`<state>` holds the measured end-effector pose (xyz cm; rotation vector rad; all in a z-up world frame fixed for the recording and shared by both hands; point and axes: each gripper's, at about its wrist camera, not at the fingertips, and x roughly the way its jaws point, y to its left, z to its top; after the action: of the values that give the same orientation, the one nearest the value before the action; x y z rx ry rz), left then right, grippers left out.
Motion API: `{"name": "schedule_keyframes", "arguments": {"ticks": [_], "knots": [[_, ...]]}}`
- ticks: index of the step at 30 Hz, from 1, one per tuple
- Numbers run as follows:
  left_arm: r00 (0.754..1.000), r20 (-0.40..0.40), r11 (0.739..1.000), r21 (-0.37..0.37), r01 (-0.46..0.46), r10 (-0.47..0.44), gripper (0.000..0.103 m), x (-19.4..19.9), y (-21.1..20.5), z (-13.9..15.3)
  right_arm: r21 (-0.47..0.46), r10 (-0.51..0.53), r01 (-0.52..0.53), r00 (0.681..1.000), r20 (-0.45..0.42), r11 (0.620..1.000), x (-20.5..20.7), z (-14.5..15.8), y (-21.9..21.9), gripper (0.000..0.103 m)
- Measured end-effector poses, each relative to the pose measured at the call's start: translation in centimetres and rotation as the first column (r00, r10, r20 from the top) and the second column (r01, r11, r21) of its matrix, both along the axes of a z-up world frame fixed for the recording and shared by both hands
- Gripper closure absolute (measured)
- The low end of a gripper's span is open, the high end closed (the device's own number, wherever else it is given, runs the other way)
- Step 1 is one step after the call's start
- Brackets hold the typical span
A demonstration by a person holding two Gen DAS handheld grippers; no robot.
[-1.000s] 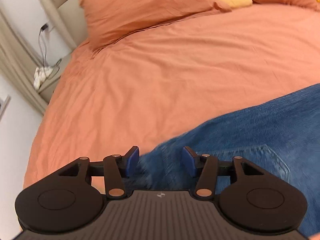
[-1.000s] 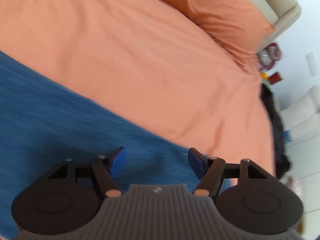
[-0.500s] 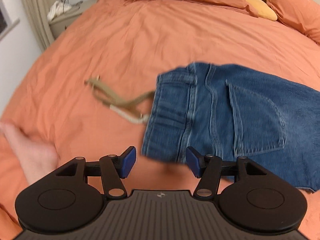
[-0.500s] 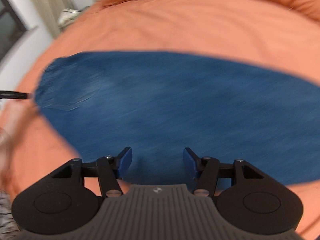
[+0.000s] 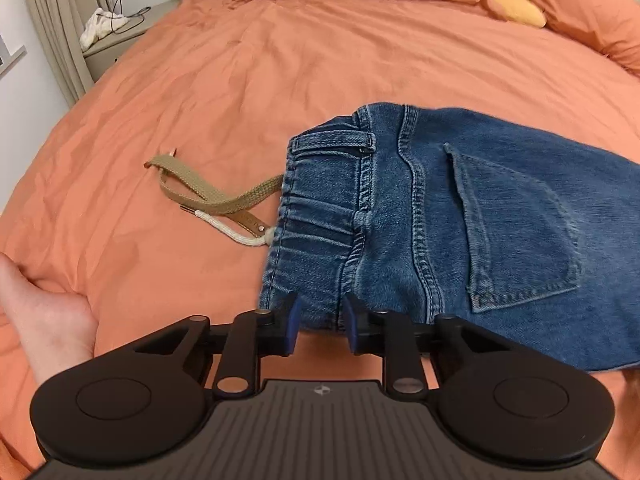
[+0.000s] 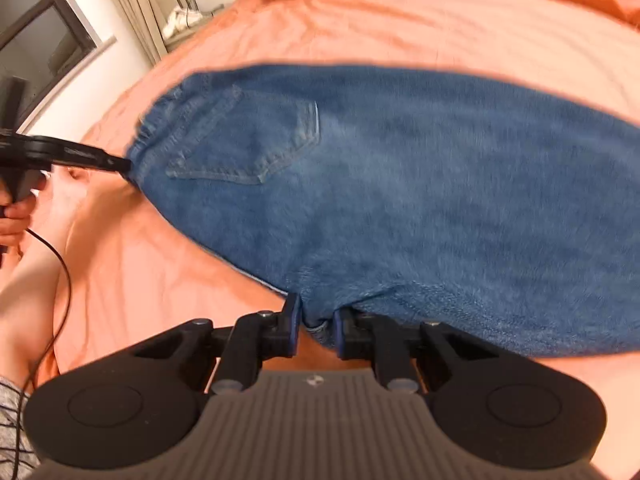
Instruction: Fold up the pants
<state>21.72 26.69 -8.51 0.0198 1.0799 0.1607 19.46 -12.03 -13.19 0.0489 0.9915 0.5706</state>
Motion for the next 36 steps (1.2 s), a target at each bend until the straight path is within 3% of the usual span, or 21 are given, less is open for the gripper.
{"name": "schedule_keyframes", "arguments": {"ticks": [2, 4, 6, 11, 14, 15, 17, 19, 24, 28, 32, 36], "knots": [[1.0, -0.03, 0.999, 0.048, -0.006, 0.008, 0.082, 0.9, -0.4, -0.7, -0.018, 0.008, -0.008, 1.0, -0.003, 1.0, -0.8, 0.9, -0.3, 0.093], [0.997, -0.07, 0.991, 0.136, -0.019, 0.028, 0.086, 1.9, -0.8, -1.8, -0.044, 0.011, -0.012, 0.999, -0.03, 0.999, -1.3, -0.1, 0.1, 0.094], [0.994, -0.102, 0.989, 0.145, -0.023, 0.038, 0.088, 2.5, -0.9, -2.6, -0.063, 0.006, -0.01, 0.998, -0.065, 0.998, -1.4, -1.7, 0.2, 0.095], [0.991, -0.136, 0.962, 0.274, 0.02, 0.018, 0.085, 3.1, -2.9, -3.0, -0.024, -0.04, 0.038, 0.996, -0.085, 0.999, -1.3, -2.9, -0.7, 0.095], [0.994, -0.114, 0.934, 0.356, 0.04, 0.001, 0.084, 2.5, -4.3, -1.9, -0.02, -0.049, 0.048, 0.995, -0.092, 0.999, -1.8, -2.2, -1.8, 0.08], [0.995, -0.099, 0.923, 0.381, 0.059, -0.023, 0.078, 2.0, -4.9, -1.3, -0.019, -0.053, 0.051, 0.996, -0.076, 0.998, -2.1, -1.7, -2.6, 0.068], [0.996, -0.074, 0.905, 0.418, 0.081, -0.055, 0.072, 1.0, -6.4, -0.2, -0.01, -0.063, 0.062, 0.997, -0.041, 0.998, -2.5, -1.2, -4.6, 0.066], [0.996, -0.05, 0.911, 0.403, 0.091, -0.077, 0.072, 0.1, -7.7, 1.1, -0.008, -0.09, 0.09, 0.996, -0.013, 0.996, -2.6, -0.3, -7.5, 0.066], [0.994, -0.026, 0.96, 0.258, 0.111, -0.108, 0.072, -0.3, -11.4, 3.0, -0.064, -0.211, 0.214, 0.977, 0.04, 0.975, -1.5, 0.9, -16.8, 0.065], [0.993, -0.041, 0.978, 0.176, 0.113, -0.107, 0.072, 0.3, -14.4, 2.5, -0.076, -0.377, 0.38, 0.925, 0.046, 0.922, 0.0, 1.5, -26.7, 0.065], [0.995, -0.05, 0.987, 0.129, 0.096, -0.091, 0.072, 1.3, -16.4, 0.9, -0.049, -0.569, 0.57, 0.821, 0.038, 0.82, 1.5, 2.2, -37.6, 0.065], [0.993, -0.11, 0.991, 0.121, 0.063, -0.05, 0.072, 2.7, -17.7, -1.4, -0.036, -0.699, 0.7, 0.714, 0.04, 0.713, 2.9, 2.7, -47.6, 0.064]]}}
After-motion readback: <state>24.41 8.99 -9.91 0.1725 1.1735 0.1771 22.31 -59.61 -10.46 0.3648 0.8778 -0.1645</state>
